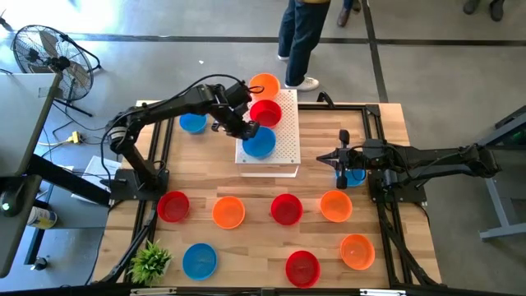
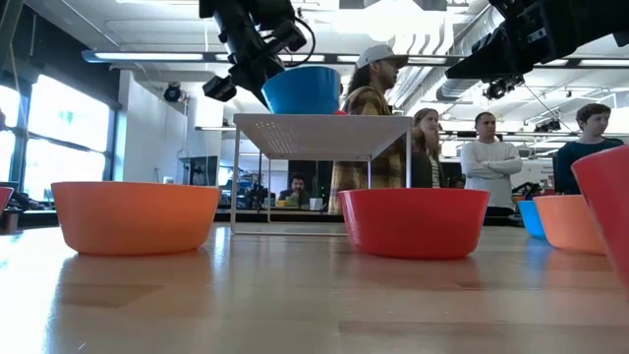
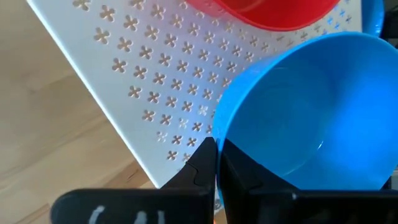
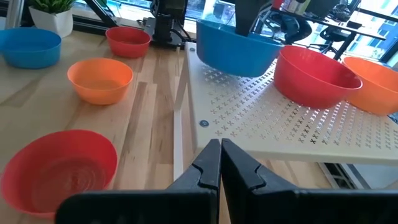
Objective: Pick & Place Mini bowls
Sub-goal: Put the blue bowl on the shelf, then stack the red bowl on top of the other red bowl on the shelf
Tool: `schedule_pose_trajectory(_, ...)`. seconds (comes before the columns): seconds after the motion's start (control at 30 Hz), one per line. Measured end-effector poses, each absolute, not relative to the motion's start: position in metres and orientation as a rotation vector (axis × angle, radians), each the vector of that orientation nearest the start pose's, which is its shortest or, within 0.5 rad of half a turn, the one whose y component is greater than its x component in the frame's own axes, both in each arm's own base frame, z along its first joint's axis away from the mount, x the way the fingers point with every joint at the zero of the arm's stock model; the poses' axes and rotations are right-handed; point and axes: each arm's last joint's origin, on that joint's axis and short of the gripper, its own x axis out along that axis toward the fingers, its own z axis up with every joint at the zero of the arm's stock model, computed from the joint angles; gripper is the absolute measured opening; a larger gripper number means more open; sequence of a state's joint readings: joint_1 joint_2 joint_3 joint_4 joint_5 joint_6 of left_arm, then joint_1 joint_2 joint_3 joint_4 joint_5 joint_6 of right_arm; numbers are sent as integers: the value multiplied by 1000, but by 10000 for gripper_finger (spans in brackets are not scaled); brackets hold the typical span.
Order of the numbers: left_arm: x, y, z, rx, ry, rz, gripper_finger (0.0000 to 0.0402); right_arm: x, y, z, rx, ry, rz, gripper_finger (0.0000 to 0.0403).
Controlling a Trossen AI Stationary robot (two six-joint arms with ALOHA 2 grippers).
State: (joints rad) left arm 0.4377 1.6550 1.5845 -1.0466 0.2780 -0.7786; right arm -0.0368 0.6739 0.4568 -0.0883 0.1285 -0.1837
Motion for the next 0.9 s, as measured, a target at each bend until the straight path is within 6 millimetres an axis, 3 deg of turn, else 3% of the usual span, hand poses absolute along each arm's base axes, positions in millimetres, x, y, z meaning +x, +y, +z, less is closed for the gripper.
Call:
schedule_pose_trajectory(0.5, 306, 132, 323, -1097, 954, 563, 5, 158, -9, 245, -195, 319, -134, 0)
schedule_pose_trajectory(0.9, 306, 132, 323, -1115, 949, 579, 92, 158, -9, 245, -196, 319, -133, 0)
